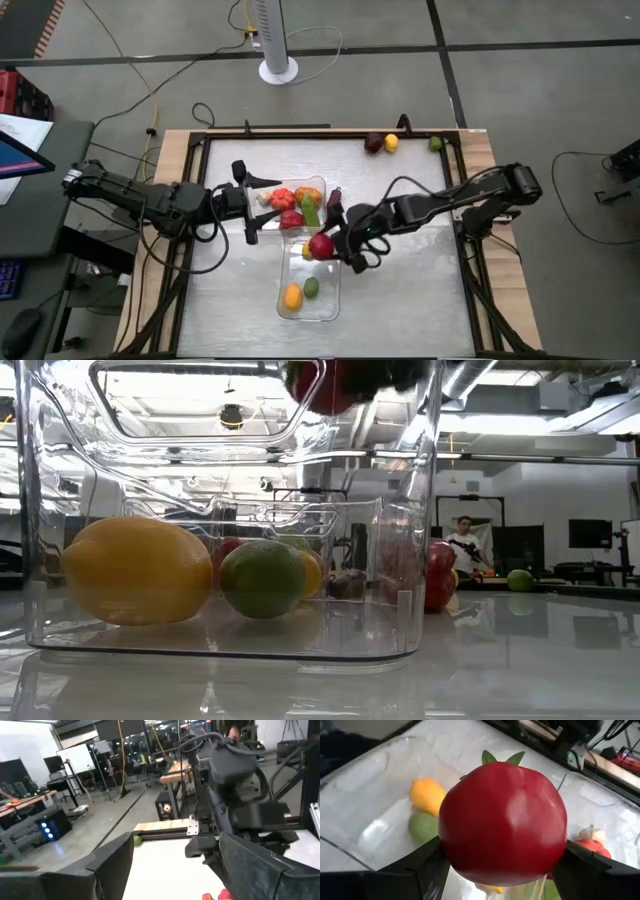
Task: Sort produce into baskets
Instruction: Put the right tomato into the bottom transparent bin, then put the red bell pepper into the top transparent bin
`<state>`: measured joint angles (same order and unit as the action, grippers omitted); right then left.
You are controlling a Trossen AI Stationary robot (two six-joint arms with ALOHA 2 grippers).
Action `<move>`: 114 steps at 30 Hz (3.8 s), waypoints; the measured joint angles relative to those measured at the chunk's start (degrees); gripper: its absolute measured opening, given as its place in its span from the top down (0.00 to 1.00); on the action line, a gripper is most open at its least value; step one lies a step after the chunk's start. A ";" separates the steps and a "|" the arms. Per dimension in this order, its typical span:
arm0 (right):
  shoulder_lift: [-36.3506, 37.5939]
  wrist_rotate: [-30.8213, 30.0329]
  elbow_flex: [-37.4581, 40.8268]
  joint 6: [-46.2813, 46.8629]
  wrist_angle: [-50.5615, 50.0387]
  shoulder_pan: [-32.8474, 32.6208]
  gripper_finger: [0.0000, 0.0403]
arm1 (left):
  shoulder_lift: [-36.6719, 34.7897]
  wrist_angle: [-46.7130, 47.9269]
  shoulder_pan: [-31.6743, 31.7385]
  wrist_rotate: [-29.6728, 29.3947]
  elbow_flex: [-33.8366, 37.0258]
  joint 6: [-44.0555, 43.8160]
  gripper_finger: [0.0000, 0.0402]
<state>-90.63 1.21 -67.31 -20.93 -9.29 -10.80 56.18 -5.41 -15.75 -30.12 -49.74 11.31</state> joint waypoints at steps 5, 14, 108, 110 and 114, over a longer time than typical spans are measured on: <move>-2.40 -0.54 0.00 3.28 2.34 0.16 0.21 | 0.00 0.38 0.00 -0.63 0.00 -0.55 0.30; -2.51 -0.91 -0.05 7.37 3.37 0.56 0.03 | 0.00 0.41 0.02 -0.79 0.00 -0.50 0.30; 8.61 -43.11 18.04 24.89 -3.96 -7.41 0.30 | 0.07 6.58 0.07 -1.78 0.00 -2.29 0.30; 8.61 -44.19 17.11 22.11 -3.28 -7.40 0.30 | 0.05 6.58 0.07 -1.77 0.00 -2.12 0.30; 8.61 -44.31 16.83 15.43 3.88 -7.37 0.30 | 0.07 6.51 0.07 -1.78 0.00 -1.01 0.30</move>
<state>-82.02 -43.10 -50.48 -5.50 -5.41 -18.17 56.25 1.11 -15.68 -31.90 -49.74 10.31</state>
